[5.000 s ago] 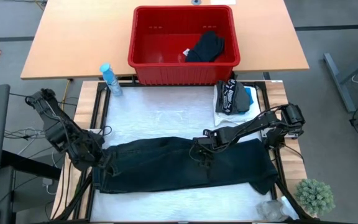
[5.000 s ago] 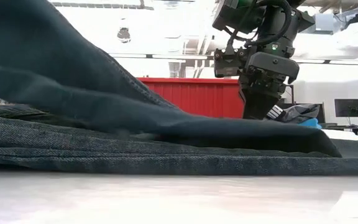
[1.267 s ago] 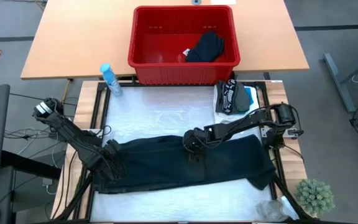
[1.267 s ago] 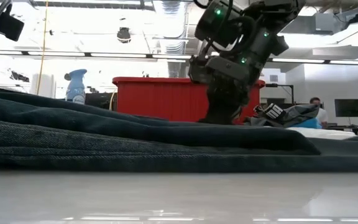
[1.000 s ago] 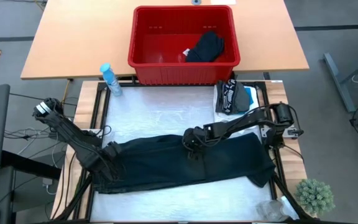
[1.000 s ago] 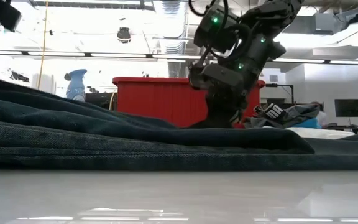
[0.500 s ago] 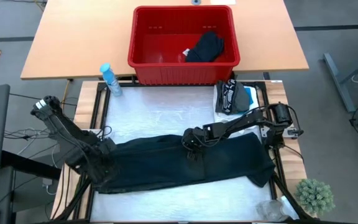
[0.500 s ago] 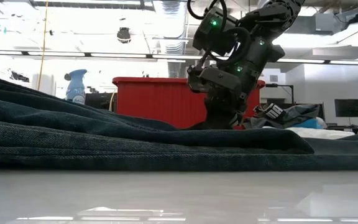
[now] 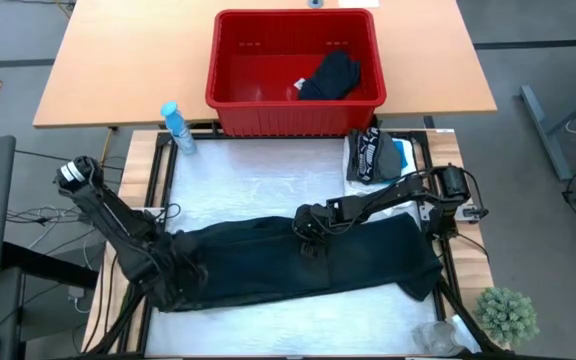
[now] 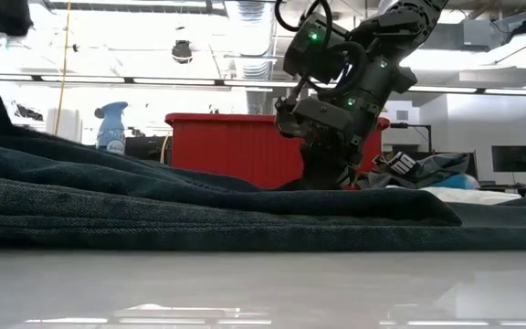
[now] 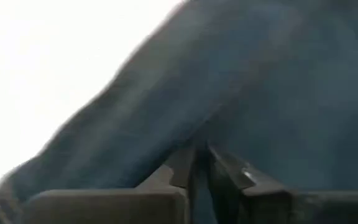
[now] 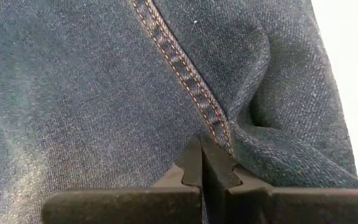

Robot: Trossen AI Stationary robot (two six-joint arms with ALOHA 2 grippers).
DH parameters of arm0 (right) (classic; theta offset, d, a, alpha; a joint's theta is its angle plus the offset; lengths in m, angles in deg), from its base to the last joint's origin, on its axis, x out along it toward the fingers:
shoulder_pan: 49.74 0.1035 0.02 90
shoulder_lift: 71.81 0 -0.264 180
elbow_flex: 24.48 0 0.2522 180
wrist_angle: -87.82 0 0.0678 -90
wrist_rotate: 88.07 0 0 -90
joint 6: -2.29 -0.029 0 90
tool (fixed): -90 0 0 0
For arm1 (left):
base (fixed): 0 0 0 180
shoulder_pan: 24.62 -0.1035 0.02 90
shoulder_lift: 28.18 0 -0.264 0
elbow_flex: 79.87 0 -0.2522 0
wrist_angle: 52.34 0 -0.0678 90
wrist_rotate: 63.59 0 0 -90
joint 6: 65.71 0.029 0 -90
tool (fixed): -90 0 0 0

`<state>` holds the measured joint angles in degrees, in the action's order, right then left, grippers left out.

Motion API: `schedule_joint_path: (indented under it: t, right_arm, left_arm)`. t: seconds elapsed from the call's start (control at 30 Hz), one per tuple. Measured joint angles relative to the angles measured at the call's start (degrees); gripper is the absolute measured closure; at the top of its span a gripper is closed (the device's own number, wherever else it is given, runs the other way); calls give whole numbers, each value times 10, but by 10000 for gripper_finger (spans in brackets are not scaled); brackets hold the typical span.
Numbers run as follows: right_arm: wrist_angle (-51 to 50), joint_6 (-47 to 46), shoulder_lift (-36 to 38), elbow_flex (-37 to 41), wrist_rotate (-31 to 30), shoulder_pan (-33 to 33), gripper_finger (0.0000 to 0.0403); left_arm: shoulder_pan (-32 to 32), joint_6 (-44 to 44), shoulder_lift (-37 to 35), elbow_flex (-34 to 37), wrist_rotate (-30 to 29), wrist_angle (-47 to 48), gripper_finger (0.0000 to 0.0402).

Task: Fold laundry
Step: Fold the blue pants

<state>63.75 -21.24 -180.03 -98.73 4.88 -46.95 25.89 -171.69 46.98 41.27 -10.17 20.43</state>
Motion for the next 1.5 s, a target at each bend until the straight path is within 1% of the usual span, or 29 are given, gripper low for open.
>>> schedule_joint_path:
  t: [0.1, 0.13, 0.23, 0.33, 0.43, 0.53, 0.67, 0.8, 0.9, 0.93, 1.0, 1.07, 1.23, 1.4, 1.5]
  right_arm:
    - [1, 0, 0, 0, 0, 0, 382]
    - [1, 0, 0, 0, 0, 0, 382]
    - [2, -2, 0, 0, 0, 1, 382]
    - [3, -4, -1, 0, 0, 1, 382]
    - [2, -9, -1, 0, 0, 1, 382]
    - [-2, -32, -1, 0, 0, -5, 382]
    - [-11, -54, -1, 0, 4, -15, 382]
    - [-14, -68, -1, 0, 9, -26, 382]
    - [-15, -71, -1, 0, 9, -31, 382]
    - [-15, -71, -1, 0, 9, -31, 382]
    - [-16, -71, -1, 0, 8, -32, 382]
    - [-16, -71, -1, 0, 7, -33, 382]
    - [-16, -94, -1, 0, 2, -33, 382]
    - [-16, -116, -1, 0, -7, -33, 382]
    - [-16, -125, -1, 0, -13, -33, 382]
  left_arm:
    - [-2, -101, -1, 54, 10, 10, 397]
    - [-1, -131, -1, 71, 18, 4, 399]
    - [-1, -183, -2, 115, 30, -28, 396]
    - [-1, -204, -2, 146, 38, -79, 396]
    - [-1, -181, -2, 156, 67, -122, 396]
    - [0, -153, -9, 132, 89, -120, 396]
    - [-2, -70, -44, 69, 70, -99, 395]
    - [-4, -13, -73, -12, 68, -37, 395]
    - [-1, 9, -83, -76, 66, 18, 395]
    - [3, 14, -83, -92, 54, 32, 395]
    - [14, 31, -80, -109, 7, 24, 395]
    - [19, 38, -64, -110, -5, 14, 397]
    - [21, 27, 26, -108, 47, 10, 401]
    - [40, 34, 116, -108, 136, -36, 401]
    - [56, 30, 154, -109, 173, -76, 401]
